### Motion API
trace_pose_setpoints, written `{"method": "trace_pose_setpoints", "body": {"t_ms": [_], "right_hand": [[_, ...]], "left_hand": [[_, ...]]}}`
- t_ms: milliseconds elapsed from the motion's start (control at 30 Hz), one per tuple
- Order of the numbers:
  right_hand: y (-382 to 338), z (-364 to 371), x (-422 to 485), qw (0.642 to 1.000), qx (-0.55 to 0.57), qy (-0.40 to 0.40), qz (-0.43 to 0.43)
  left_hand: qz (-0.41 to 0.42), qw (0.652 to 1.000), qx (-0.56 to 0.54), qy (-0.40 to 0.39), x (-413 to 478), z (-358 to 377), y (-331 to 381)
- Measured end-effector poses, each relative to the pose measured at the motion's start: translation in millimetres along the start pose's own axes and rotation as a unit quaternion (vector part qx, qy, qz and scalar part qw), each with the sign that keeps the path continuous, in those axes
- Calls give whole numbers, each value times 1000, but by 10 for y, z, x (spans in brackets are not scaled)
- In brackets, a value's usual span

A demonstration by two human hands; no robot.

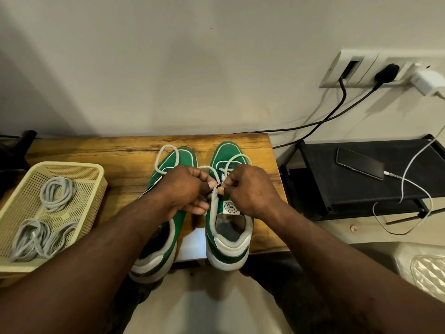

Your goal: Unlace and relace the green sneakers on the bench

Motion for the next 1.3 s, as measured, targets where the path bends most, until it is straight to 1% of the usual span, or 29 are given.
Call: {"method": "trace_pose_setpoints", "body": {"t_ms": [100, 167, 233, 267, 300, 367, 400, 433, 500, 600, 633, 667, 700, 733, 767, 800, 833, 867, 900, 933, 967, 1000, 1033, 1067, 1100, 1167, 1233, 1300], "right_hand": [[4, -25, -15, 1000, 23, -11, -2], [-7, -33, -15, 999, 27, -17, -3], [-22, -52, -14, 999, 6, -27, -18], [-33, -60, -20, 999, -15, -37, -27], [-46, -70, -27, 997, -44, -48, -31], [-77, -94, -55, 992, -102, -75, -24], [-86, -101, -65, 990, -116, -82, -20], [-90, -111, -66, 989, -120, -79, -19], [-106, -119, -54, 989, -126, -73, -26], [-98, -113, -31, 987, -138, -81, -29], [-88, -108, -26, 986, -138, -86, -24], [-81, -104, -24, 986, -138, -91, -25], [-77, -100, -22, 985, -140, -94, -29], [-72, -95, -21, 985, -140, -96, -30], [-67, -90, -18, 985, -140, -97, -32], [-72, -92, -20, 985, -141, -96, -33], [-65, -84, -16, 984, -144, -97, -29], [-76, -85, -21, 984, -147, -97, -27], [-82, -76, -21, 984, -150, -97, -25], [-88, -72, -26, 983, -154, -94, -26], [-93, -69, -29, 983, -157, -92, -25], [-97, -73, -40, 983, -158, -88, -24], [-97, -81, -50, 984, -160, -82, -22], [-100, -93, -58, 984, -161, -76, -23], [-97, -104, -64, 984, -161, -72, -23], [-92, -115, -67, 985, -157, -73, -18], [-99, -126, -67, 985, -156, -77, -17], [-104, -142, -63, 985, -155, -68, -18]], "left_hand": [[-17, 999, -27, 10, 54, 15, -5], [-13, 1000, -19, 17, 76, 47, 1], [22, 998, 56, 37, 93, 104, 30], [52, 989, 127, 57, 102, 127, 57], [85, 970, 211, 86, 101, 134, 96], [143, 907, 363, 159, 42, 118, 188], [170, 881, 398, 192, -2, 90, 232], [193, 870, 400, 216, -46, 51, 276], [226, 875, 353, 242, -129, -56, 341], [243, 906, 231, 259, -217, -267, 455], [247, 923, 150, 255, -250, -356, 497], [251, 936, 43, 242, -273, -442, 530], [247, 941, -76, 220, -300, -517, 558], [233, 935, -190, 189, -325, -569, 569], [212, 921, -285, 159, -344, -587, 565], [182, 911, -342, 142, -317, -579, 527], [152, 913, -353, 139, -284, -545, 485], [132, 932, -301, 155, -238, -504, 425], [129, 960, -167, 183, -184, -453, 372], [143, 969, 18, 199, -135, -383, 336], [157, 953, 185, 179, -127, -276, 319], [159, 928, 305, 140, -120, -163, 292], [148, 910, 374, 98, -123, -66, 277], [136, 902, 404, 69, -116, 0, 269], [129, 899, 414, 59, -135, 44, 290], [123, 906, 399, 68, -157, 50, 339], [138, 935, 317, 81, -228, 14, 426], [172, 965, 179, 80, -348, -56, 539]]}}
Point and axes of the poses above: each hand's wrist, its own x-axis towards the middle knuckle, its own z-axis out of the palm, y = z × x, the point moved 3 cm from there along x, towards the middle knuckle, and after that the axes turned 6 degrees about -z, right-handed, at the moved point
